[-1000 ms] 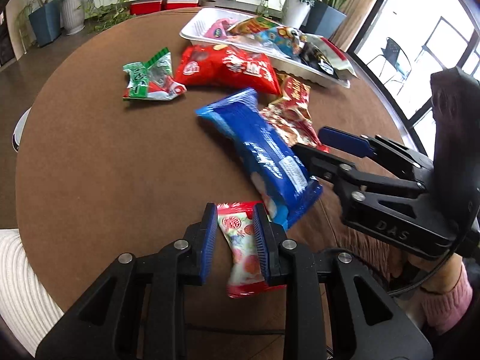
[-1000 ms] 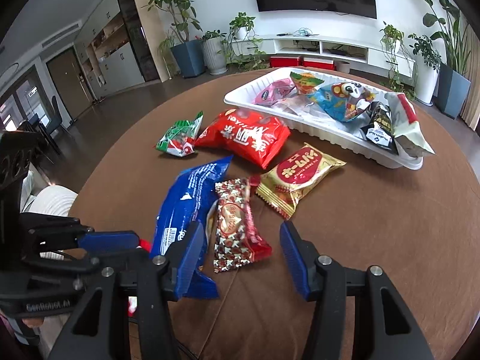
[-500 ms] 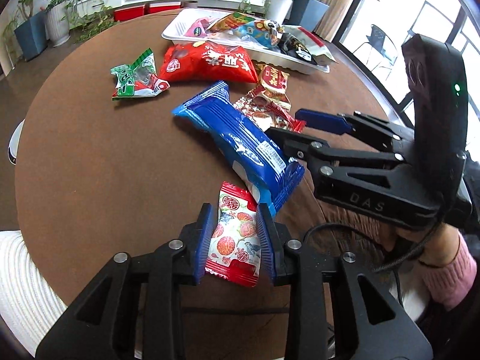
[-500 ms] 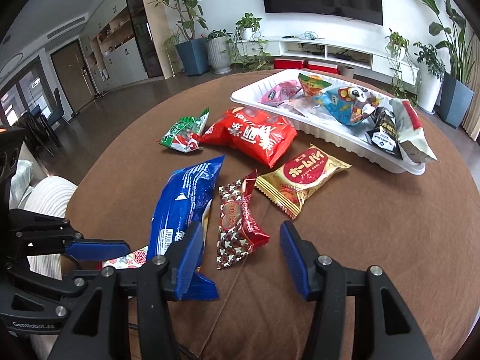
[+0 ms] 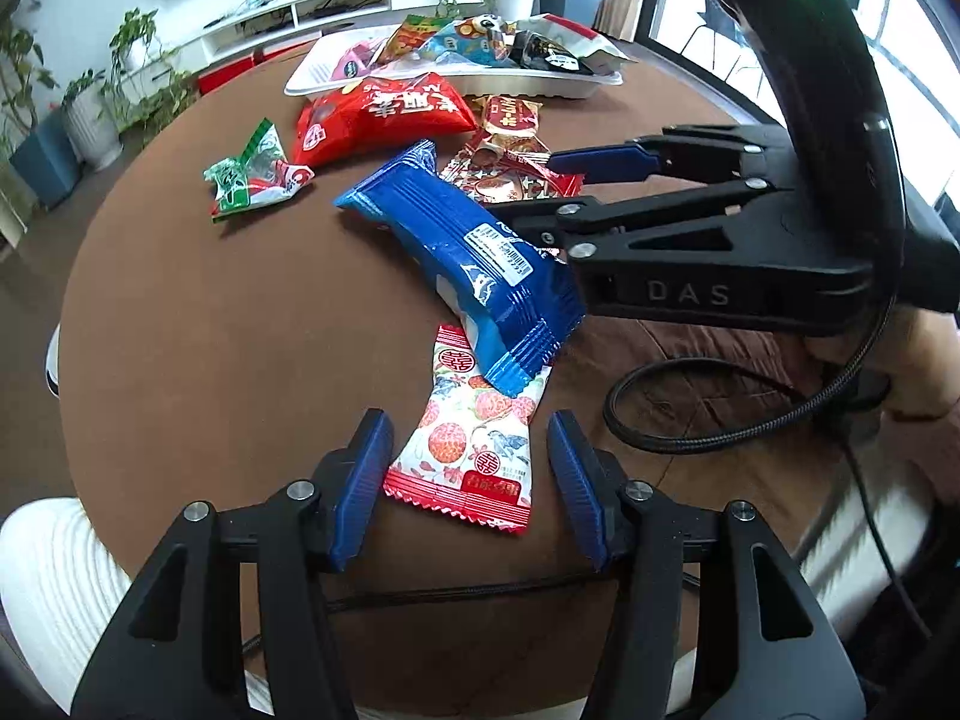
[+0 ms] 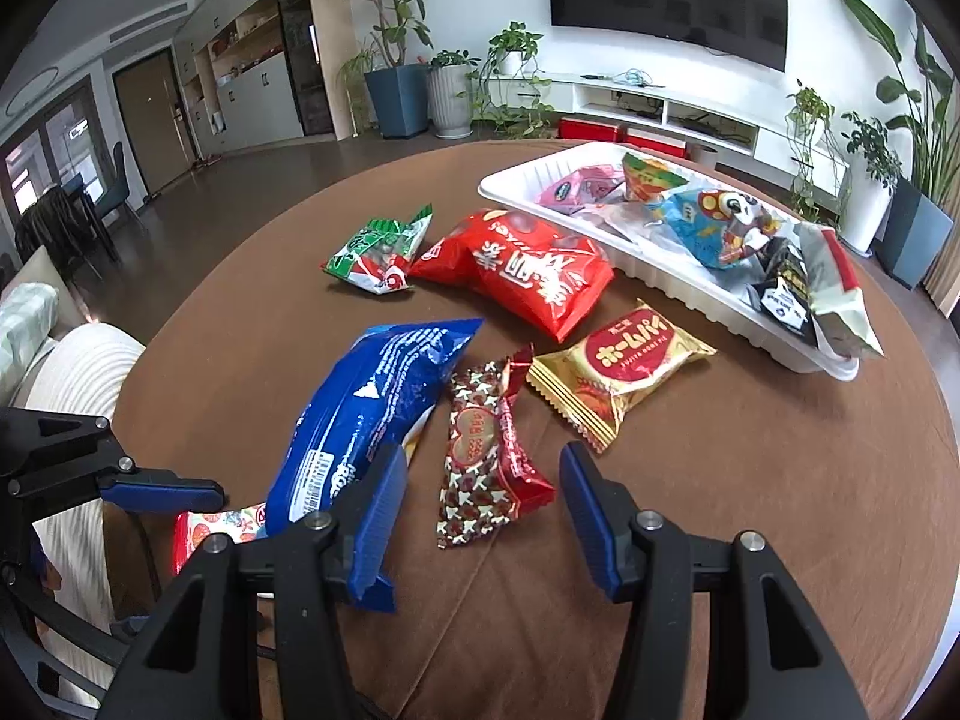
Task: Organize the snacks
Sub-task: 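Move the left gripper to the red-white biscuit packet while the right approaches the red candy, then grasp the red-white biscuit packet with the left gripper while the right grasps the red candy, then carry both packets over the white tray with both grippers, then lower both packets into the tray and open both grippers, then withdraw both grippers from the tray back over the remaining snacks, then move the left gripper to the green packet while the right approaches the red Mylikes bag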
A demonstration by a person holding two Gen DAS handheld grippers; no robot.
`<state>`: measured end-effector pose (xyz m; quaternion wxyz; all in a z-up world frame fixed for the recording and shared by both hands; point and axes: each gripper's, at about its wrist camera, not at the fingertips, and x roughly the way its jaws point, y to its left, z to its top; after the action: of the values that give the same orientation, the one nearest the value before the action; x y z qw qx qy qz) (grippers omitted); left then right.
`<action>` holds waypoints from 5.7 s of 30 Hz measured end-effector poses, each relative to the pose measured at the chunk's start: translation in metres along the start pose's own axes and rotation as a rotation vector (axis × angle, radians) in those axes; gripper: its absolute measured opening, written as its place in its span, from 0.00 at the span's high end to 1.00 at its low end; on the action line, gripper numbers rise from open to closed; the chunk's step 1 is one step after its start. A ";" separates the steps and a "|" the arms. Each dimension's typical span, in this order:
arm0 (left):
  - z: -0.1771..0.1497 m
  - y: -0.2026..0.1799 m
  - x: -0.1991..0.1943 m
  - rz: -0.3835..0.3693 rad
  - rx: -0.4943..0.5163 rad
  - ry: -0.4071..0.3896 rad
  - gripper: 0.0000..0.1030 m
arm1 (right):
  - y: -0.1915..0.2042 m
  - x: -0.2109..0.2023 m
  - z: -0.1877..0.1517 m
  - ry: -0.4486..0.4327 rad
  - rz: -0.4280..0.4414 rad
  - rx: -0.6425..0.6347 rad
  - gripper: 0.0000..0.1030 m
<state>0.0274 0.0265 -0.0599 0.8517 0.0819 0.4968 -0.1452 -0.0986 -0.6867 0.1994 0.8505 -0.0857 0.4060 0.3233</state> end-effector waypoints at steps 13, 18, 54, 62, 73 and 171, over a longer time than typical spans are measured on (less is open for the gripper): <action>-0.001 -0.002 0.000 -0.005 0.044 -0.040 0.66 | -0.006 0.013 0.004 0.044 0.013 0.006 0.64; -0.002 -0.001 -0.001 -0.009 0.034 -0.043 0.69 | -0.004 0.011 0.002 0.045 0.001 -0.022 0.80; 0.069 0.059 -0.030 -0.102 -0.162 -0.150 0.70 | -0.072 -0.034 0.024 -0.106 0.193 0.307 0.84; 0.116 0.068 -0.023 -0.114 -0.168 -0.167 0.70 | -0.103 -0.025 0.051 -0.140 0.165 0.353 0.84; 0.186 0.082 -0.001 -0.106 -0.150 -0.171 0.70 | -0.154 -0.003 0.090 -0.163 0.130 0.437 0.84; 0.126 0.158 0.049 0.039 -0.417 -0.099 0.52 | -0.027 0.008 0.060 -0.133 0.057 0.009 0.49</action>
<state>0.2057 0.1316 -0.0407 0.8763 -0.0936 0.4719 -0.0268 -0.0403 -0.6791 0.2298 0.8664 -0.0486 0.3524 0.3504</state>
